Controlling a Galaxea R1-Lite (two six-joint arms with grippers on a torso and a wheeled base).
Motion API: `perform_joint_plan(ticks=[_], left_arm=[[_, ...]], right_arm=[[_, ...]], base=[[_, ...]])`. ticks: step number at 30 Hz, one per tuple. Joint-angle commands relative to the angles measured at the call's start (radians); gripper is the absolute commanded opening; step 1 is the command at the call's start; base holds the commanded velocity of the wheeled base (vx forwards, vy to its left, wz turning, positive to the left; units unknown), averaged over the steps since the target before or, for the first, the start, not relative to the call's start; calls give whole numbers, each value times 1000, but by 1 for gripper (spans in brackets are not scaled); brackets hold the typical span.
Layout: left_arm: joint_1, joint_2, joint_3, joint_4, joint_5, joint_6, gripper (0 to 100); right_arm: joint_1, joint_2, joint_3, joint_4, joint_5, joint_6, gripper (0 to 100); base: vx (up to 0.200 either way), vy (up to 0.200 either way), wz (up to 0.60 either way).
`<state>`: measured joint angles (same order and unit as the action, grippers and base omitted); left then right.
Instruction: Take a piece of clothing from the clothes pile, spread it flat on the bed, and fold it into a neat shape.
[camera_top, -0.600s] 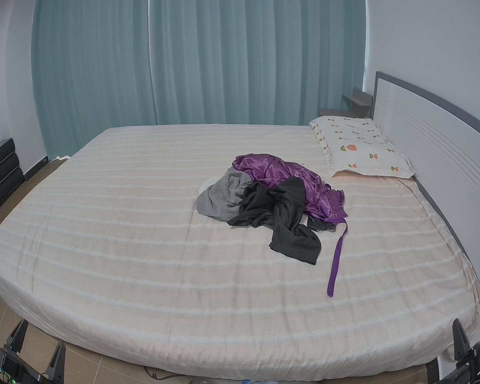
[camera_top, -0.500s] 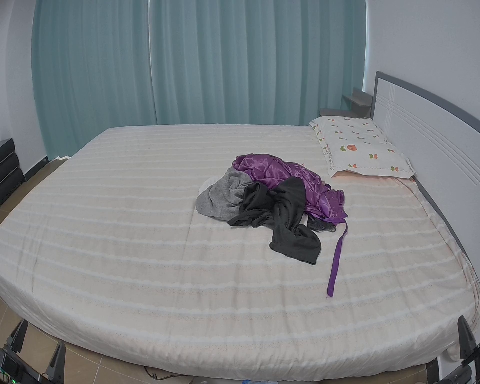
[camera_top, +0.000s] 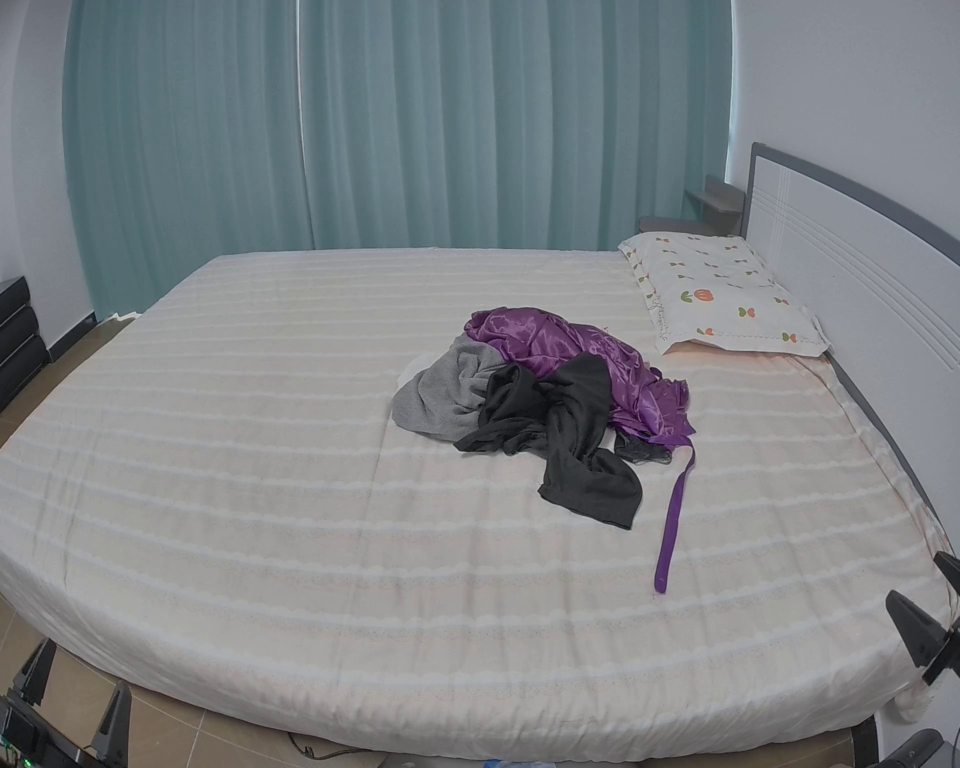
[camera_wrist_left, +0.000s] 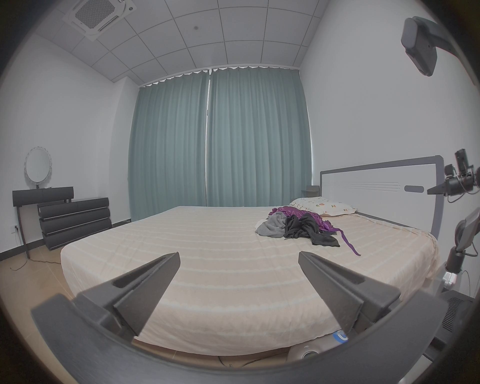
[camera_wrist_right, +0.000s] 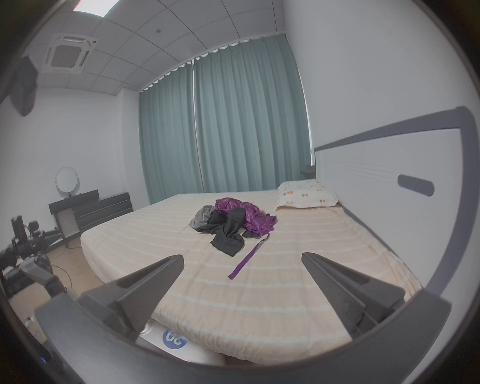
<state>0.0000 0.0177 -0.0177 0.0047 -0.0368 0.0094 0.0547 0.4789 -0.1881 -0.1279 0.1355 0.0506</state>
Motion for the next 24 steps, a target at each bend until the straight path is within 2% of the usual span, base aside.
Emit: perform_joint_plan(ticks=[1, 12, 13, 14, 19, 24], left_arm=[[0, -18, 18, 0, 0, 0, 100], [0, -18, 18, 0, 0, 0, 100], [0, -18, 18, 0, 0, 0, 100], [0, -18, 18, 0, 0, 0, 100], [0, -18, 18, 0, 0, 0, 100], [0, -18, 18, 0, 0, 0, 100]], right_arm=[[68, 477, -57, -188, 12, 86, 100], [132, 1139, -221, -565, -7, 210, 100], [132, 1139, -221, -565, -7, 210, 100], [136, 1256, -268, -633, -19, 245, 100], [154, 1531, -387, -788, -76, 344, 100], [171, 1713, -502, -828, -90, 408, 100]], base=[[0, 0, 0], [0, 0, 0], [0, 0, 0], [0, 0, 0], [0, 0, 0], [0, 0, 0]])
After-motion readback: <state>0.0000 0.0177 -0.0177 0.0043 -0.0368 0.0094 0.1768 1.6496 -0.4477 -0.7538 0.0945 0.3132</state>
